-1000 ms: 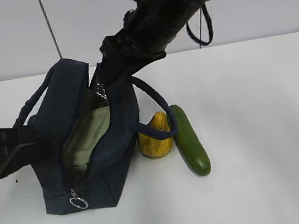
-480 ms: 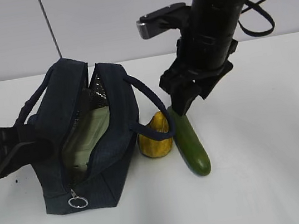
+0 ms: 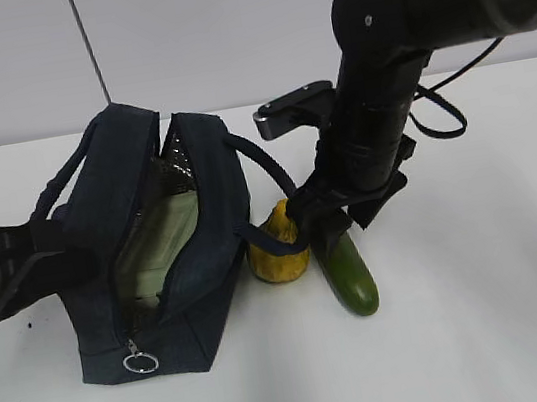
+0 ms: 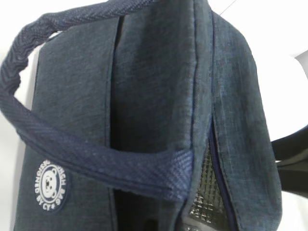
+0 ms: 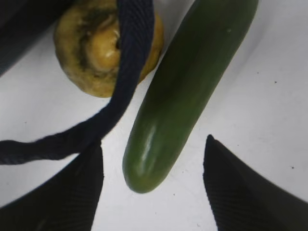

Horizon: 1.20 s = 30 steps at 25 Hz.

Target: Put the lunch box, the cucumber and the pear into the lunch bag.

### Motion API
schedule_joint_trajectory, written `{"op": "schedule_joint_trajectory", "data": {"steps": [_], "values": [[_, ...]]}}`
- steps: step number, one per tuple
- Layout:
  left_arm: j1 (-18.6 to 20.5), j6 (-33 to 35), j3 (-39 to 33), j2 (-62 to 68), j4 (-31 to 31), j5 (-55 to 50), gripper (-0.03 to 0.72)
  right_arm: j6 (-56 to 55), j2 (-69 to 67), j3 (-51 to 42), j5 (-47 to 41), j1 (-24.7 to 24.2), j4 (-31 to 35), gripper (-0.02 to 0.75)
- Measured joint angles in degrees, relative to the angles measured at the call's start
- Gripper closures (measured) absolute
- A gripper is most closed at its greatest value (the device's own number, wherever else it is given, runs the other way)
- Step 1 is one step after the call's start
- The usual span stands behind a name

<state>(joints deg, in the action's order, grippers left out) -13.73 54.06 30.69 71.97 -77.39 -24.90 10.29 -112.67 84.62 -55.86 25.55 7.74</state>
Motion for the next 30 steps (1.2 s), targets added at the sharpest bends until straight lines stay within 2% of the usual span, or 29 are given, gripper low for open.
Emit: {"op": "schedule_joint_trajectory", "data": {"steps": [17, 23, 30], "values": [[0.0, 0.0, 0.0, 0.0, -0.2, -1.11, 0.706, -7.28, -8.8, 1.17, 2.25, 0.0, -2.76, 0.236], [0.0, 0.0, 0.0, 0.0, -0.2, -1.11, 0.706, -7.33, -8.8, 1.4, 2.25, 0.0, -3.23, 0.336], [0.0, 0.0, 0.0, 0.0, -0.2, -1.11, 0.706, -7.33, -8.32, 1.64, -0.74, 0.0, -9.98, 0.361]]}}
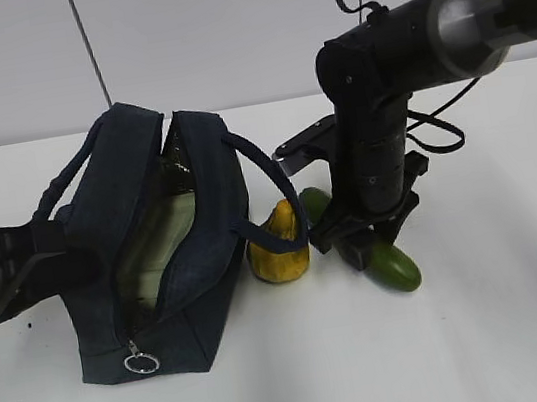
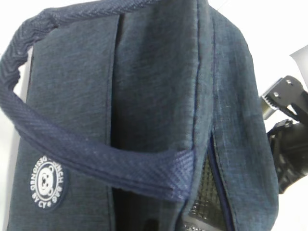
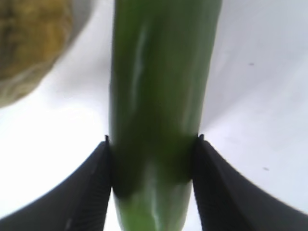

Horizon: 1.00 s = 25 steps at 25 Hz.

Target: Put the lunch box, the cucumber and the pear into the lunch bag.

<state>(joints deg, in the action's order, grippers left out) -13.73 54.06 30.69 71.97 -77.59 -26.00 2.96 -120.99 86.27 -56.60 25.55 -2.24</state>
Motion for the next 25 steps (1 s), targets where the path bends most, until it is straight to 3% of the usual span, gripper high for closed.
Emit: {"op": "schedule_joint_trajectory", "data": {"steps": [12, 15, 19, 25], "values": [[0.0, 0.0, 0.0, 0.0, -0.02, -0.02, 0.706, -1.39, 11.23, 3.42, -3.26, 0.0, -8.67, 0.377], [0.0, 0.0, 0.0, 0.0, -0.02, -0.02, 0.706, -1.52, 14.96, 4.59, -4.06, 0.0, -8.47, 0.441], [0.0, 0.0, 0.0, 0.0, -0.02, -0.02, 0.706, -1.17, 18.93, 5.61, -4.42, 0.0, -3.92, 0.488], [0.0, 0.0, 0.0, 0.0, -0.07, -0.02, 0.706, 4.78, 21.13, 6.32, -4.42, 0.0, 9.96, 0.497]]}}
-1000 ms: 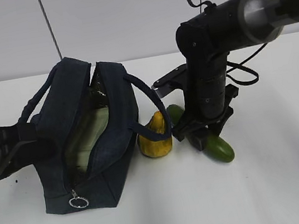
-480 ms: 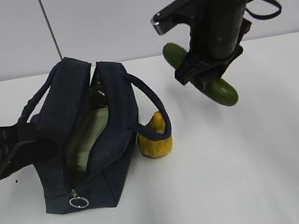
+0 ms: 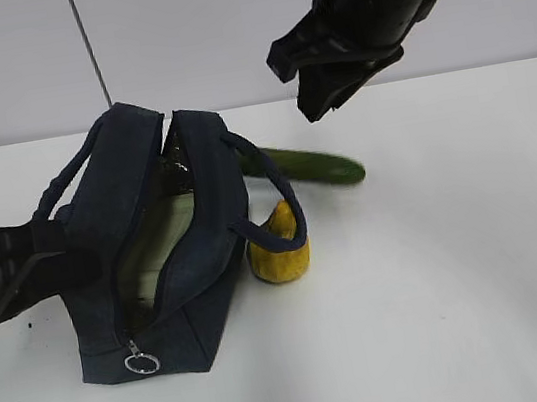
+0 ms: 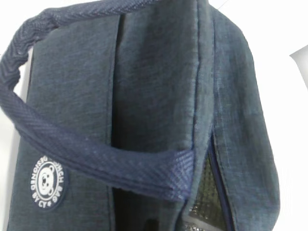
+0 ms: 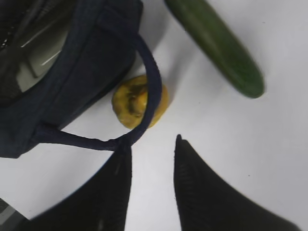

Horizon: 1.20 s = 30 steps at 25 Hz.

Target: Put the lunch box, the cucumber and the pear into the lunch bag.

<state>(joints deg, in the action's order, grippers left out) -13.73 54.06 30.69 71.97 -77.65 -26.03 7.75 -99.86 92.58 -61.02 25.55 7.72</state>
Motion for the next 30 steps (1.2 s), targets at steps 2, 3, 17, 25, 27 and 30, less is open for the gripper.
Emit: {"op": "schedule_joint_trajectory", "data": {"steps": [2, 3, 17, 25, 27, 30], "values": [[0.0, 0.0, 0.0, 0.0, 0.0, 0.0, 0.706, 1.51, 0.0, 0.0, 0.17, 0.0, 0.62, 0.498], [0.0, 0.0, 0.0, 0.0, 0.0, 0.0, 0.706, 2.05, 0.0, 0.0, 0.77, 0.0, -0.71, 0.498], [0.0, 0.0, 0.0, 0.0, 0.0, -0.07, 0.706, -3.54, -7.49, 0.02, 12.09, 0.0, -16.89, 0.497], [0.0, 0.0, 0.0, 0.0, -0.02, -0.11, 0.706, -5.28, -11.67, 0.12, 12.22, 0.0, -17.33, 0.368], [0.0, 0.0, 0.0, 0.0, -0.02, 0.22, 0.706, -5.88, -11.89, 0.12, 11.12, 0.0, -17.23, 0.323], [0.0, 0.0, 0.0, 0.0, 0.08, 2.26, 0.706, -6.23, -11.89, 0.23, 7.59, 0.0, -17.23, 0.299]]}}
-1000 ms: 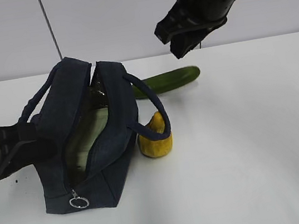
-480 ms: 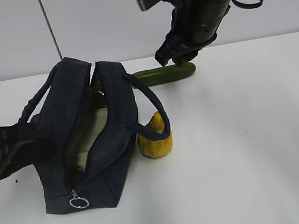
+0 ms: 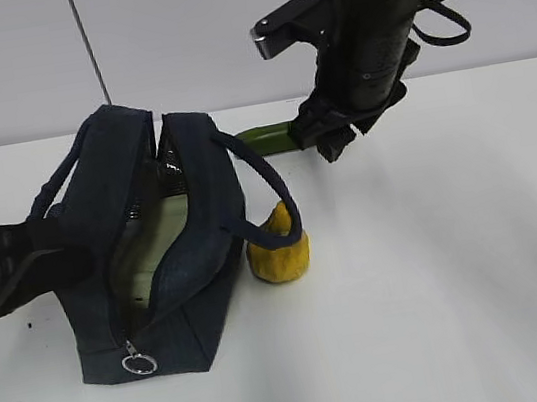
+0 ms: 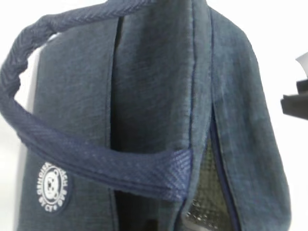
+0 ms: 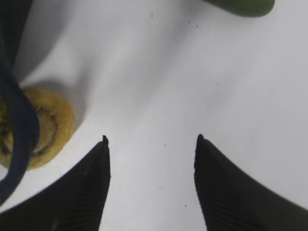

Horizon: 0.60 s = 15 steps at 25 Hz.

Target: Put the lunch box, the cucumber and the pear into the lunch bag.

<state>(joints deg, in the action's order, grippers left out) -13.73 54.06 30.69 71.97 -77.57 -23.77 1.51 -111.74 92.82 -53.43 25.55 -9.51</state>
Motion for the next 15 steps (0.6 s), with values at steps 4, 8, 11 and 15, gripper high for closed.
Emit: {"op": "schedule_joint_trajectory", "data": {"steps": [4, 8, 11, 15], "values": [[0.0, 0.0, 0.0, 0.0, 0.09, 2.18, 0.706, -0.22, 0.0, -0.68, -4.06, 0.0, 0.0, 0.299], [-0.04, 0.0, 0.0, 0.0, 0.14, 4.31, 0.706, -0.22, 0.0, -3.63, -4.45, 0.0, 0.41, 0.312], [0.17, 0.0, 0.0, 0.0, 0.14, 5.85, 0.707, 2.14, 0.0, -6.16, -3.98, 0.0, 4.39, 0.316], [2.29, 0.0, 0.0, 0.0, 0.14, 6.41, 0.707, 5.96, 0.0, -6.97, -3.23, 0.0, 9.04, 0.319]]}}
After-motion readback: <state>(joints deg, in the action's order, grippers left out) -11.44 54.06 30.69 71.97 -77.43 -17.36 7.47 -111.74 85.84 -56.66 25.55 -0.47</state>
